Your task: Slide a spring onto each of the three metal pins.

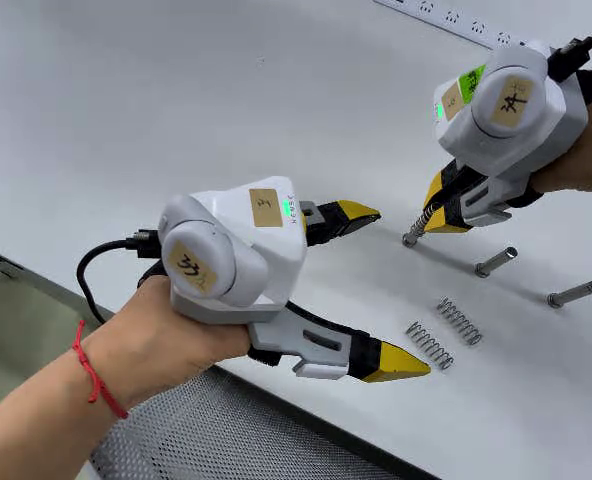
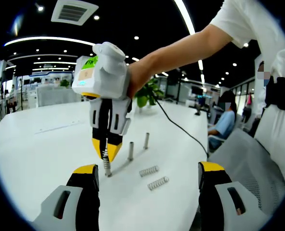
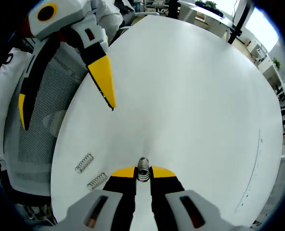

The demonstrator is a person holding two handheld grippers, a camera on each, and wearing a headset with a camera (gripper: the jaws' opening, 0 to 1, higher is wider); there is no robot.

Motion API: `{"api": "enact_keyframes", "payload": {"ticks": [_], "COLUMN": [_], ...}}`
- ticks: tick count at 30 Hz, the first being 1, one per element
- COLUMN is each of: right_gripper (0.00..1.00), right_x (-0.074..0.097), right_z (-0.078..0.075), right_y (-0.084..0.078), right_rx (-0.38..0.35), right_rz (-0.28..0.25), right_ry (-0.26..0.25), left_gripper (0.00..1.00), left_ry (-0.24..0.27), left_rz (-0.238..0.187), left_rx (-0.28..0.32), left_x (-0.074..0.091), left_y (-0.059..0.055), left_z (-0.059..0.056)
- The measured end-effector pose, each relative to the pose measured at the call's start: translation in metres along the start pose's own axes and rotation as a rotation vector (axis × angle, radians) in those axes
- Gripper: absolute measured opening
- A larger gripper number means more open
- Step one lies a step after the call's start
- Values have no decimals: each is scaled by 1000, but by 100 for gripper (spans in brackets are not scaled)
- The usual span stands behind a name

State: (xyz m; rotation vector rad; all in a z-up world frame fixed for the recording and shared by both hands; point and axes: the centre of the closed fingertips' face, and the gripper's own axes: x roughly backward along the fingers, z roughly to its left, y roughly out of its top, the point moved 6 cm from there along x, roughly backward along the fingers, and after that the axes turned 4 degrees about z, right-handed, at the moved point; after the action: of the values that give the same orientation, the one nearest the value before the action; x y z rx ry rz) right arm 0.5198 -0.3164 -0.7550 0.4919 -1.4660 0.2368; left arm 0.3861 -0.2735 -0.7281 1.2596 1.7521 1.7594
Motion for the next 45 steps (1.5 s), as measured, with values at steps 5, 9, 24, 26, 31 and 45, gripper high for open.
{"api": "enact_keyframes", "payload": {"ticks": [5, 9, 24, 26, 31, 45], "right_gripper": [12, 12, 12, 12, 12, 13], "right_x": [-4, -7, -18, -20, -22, -24], "right_z": [0, 1, -2, -1, -1, -1], "right_y": [-1, 0, -2, -2, -3, -4], "right_rx": [3, -1, 2, 2, 0, -2], "right_rz": [1, 1, 2, 3, 4, 0], "right_ry": [0, 0, 0, 2, 3, 7], "left_gripper": [86, 86, 86, 86, 86, 86], "left_ry": [2, 3, 4, 5, 6, 7], "left_rz": [-1, -2, -5, -5, -6, -11], "left_rx": [3, 5, 13, 13, 14, 21], "left_x": [1, 1, 2, 2, 2, 1], "left_y": [-1, -1, -3, -3, -3, -2], "left_z": [0, 0, 0, 1, 1, 2]}}
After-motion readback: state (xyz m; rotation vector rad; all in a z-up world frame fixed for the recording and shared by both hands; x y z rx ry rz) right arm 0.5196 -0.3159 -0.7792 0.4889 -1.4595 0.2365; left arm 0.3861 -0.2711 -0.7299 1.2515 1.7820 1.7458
